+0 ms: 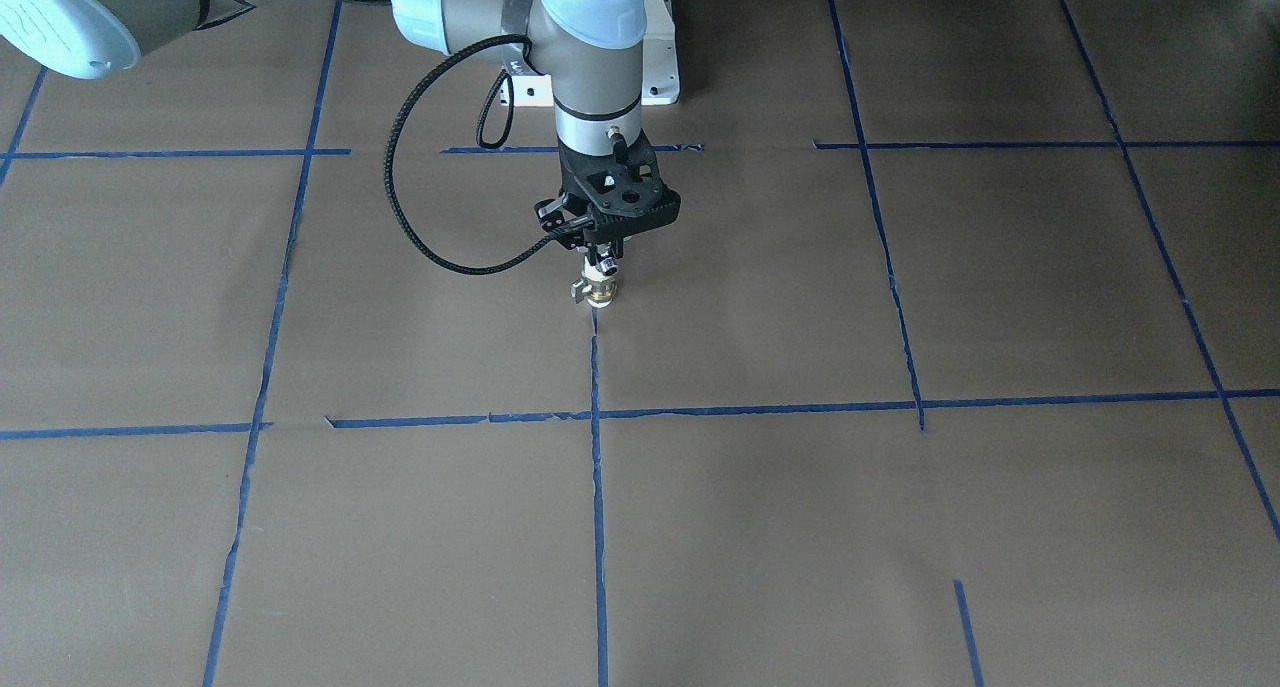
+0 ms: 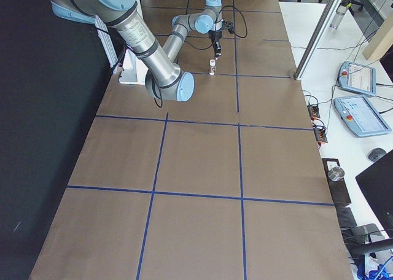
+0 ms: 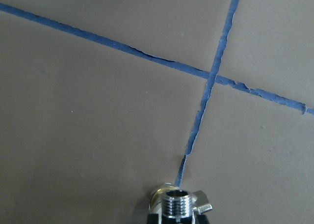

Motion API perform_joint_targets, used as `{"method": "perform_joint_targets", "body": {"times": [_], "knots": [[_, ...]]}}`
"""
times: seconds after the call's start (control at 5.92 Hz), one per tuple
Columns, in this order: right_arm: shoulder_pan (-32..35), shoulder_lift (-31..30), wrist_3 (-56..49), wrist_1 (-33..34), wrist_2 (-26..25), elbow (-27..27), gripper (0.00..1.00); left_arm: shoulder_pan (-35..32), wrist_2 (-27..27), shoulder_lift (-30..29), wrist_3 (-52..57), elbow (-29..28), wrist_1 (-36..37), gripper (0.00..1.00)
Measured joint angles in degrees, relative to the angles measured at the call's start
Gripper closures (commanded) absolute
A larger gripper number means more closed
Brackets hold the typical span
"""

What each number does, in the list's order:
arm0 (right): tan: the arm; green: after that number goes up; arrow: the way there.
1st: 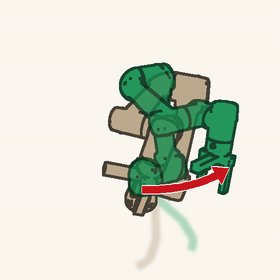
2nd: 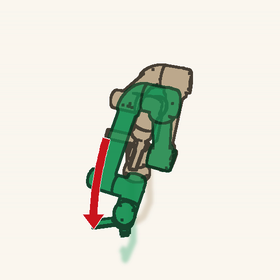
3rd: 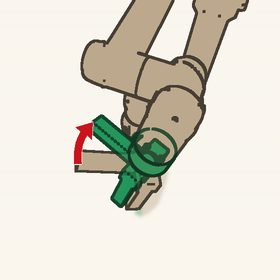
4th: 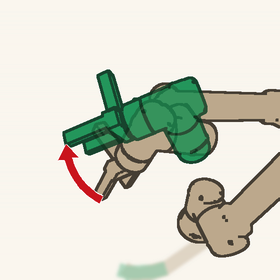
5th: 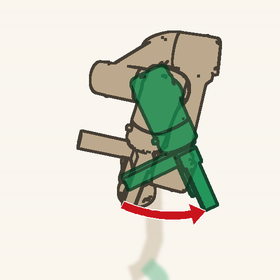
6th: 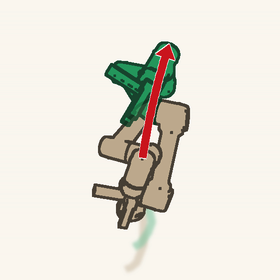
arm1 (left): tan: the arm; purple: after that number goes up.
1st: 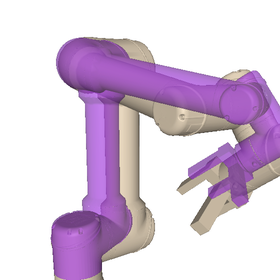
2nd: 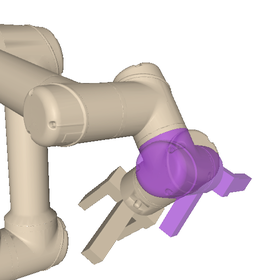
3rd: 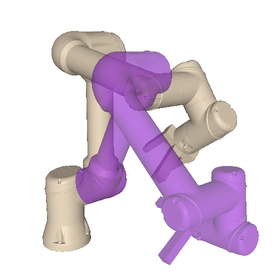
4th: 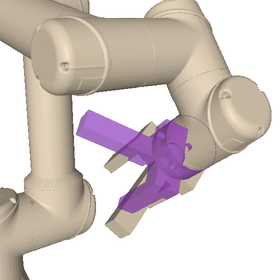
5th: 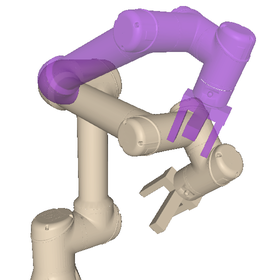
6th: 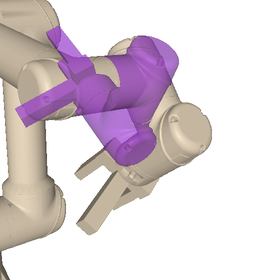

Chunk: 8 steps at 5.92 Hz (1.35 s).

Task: Assemble PPR valve and pipe with both arms
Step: 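Press the chrome valve down into the white fitting with the right gripper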

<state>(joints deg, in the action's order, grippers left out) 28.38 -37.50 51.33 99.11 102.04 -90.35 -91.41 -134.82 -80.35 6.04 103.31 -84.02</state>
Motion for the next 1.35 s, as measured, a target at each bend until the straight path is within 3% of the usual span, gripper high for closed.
{"method": "perform_joint_targets", "body": {"times": [1.35], "knots": [[-1.4,0.04,-0.2,3.74,-1.29,-2.03,1.0,0.0,0.0,-0.29,-0.67,0.14,0.0,0.0]]}}
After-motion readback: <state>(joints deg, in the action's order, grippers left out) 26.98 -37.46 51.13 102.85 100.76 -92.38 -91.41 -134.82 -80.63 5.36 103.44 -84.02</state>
